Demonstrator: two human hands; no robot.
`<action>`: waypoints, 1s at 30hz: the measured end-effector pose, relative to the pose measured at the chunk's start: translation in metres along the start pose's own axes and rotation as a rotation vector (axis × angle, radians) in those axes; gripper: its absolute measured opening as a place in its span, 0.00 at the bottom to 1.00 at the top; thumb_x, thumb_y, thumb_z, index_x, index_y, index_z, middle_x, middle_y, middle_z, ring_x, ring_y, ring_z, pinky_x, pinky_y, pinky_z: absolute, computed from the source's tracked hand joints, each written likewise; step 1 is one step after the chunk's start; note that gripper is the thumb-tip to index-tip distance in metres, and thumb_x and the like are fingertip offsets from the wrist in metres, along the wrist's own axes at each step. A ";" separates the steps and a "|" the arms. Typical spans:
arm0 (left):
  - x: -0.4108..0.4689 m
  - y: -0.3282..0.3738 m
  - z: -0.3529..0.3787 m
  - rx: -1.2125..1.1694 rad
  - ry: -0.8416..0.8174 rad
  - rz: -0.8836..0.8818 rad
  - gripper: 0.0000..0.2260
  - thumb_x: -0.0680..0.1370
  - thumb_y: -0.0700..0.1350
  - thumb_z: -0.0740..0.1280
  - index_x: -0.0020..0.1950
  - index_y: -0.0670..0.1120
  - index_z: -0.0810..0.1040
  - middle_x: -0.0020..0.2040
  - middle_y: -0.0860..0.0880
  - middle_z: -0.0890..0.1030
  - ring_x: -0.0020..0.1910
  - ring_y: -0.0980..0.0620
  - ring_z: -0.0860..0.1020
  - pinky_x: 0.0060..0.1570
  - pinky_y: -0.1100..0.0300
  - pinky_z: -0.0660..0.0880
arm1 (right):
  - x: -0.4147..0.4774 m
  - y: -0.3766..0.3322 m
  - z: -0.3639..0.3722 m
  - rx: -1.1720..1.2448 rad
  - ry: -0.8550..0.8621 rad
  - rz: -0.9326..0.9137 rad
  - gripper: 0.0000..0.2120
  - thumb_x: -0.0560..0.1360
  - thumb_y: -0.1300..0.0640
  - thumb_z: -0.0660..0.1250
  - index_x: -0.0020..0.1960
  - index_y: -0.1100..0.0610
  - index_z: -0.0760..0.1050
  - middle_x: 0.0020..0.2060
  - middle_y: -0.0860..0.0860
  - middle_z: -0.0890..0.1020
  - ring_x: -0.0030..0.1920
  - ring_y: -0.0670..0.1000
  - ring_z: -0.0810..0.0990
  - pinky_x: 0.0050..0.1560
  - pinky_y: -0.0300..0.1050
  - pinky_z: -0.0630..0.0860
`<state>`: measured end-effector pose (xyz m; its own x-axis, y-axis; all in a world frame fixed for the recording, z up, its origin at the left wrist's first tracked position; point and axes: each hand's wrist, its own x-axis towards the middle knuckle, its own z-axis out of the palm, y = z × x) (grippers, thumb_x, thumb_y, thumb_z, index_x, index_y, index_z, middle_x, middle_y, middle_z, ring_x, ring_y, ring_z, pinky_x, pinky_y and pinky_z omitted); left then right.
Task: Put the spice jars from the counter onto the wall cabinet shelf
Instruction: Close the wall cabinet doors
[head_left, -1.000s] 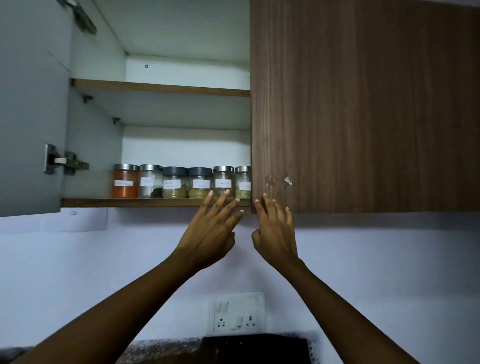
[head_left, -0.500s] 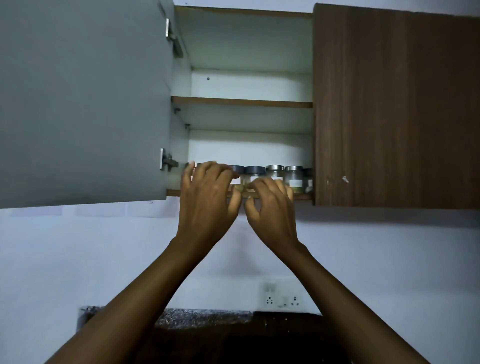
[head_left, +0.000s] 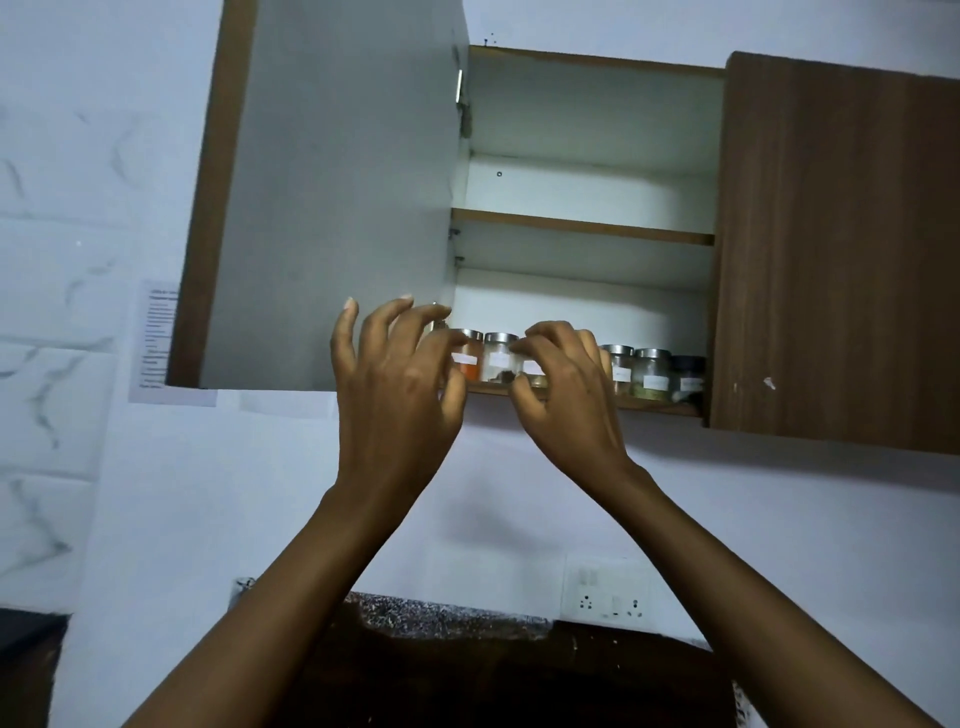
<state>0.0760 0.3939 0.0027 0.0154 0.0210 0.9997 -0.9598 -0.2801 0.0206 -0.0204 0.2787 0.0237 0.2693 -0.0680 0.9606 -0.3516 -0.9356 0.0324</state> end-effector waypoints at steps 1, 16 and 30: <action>0.001 -0.002 -0.007 -0.005 0.018 0.013 0.10 0.74 0.41 0.61 0.50 0.44 0.81 0.58 0.47 0.80 0.64 0.44 0.74 0.70 0.45 0.55 | 0.002 -0.005 -0.001 0.000 0.008 -0.005 0.12 0.71 0.61 0.64 0.54 0.59 0.78 0.55 0.54 0.77 0.55 0.57 0.73 0.56 0.50 0.66; 0.024 -0.016 -0.080 0.025 0.151 -0.158 0.21 0.71 0.33 0.66 0.62 0.49 0.76 0.73 0.46 0.65 0.74 0.41 0.58 0.70 0.42 0.59 | 0.020 -0.064 -0.019 -0.042 -0.005 -0.102 0.15 0.71 0.63 0.64 0.57 0.59 0.77 0.60 0.55 0.75 0.57 0.58 0.73 0.56 0.51 0.67; 0.030 0.014 -0.093 -0.341 0.199 -0.397 0.24 0.76 0.44 0.65 0.71 0.49 0.66 0.71 0.48 0.68 0.67 0.47 0.66 0.64 0.54 0.66 | 0.024 -0.095 -0.064 0.088 0.107 -0.306 0.19 0.76 0.53 0.57 0.64 0.59 0.74 0.64 0.55 0.75 0.63 0.56 0.72 0.59 0.55 0.69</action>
<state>0.0367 0.4794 0.0320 0.3730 0.2511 0.8932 -0.9277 0.1123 0.3559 -0.0384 0.3879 0.0617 0.2528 0.2528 0.9339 -0.1893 -0.9337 0.3039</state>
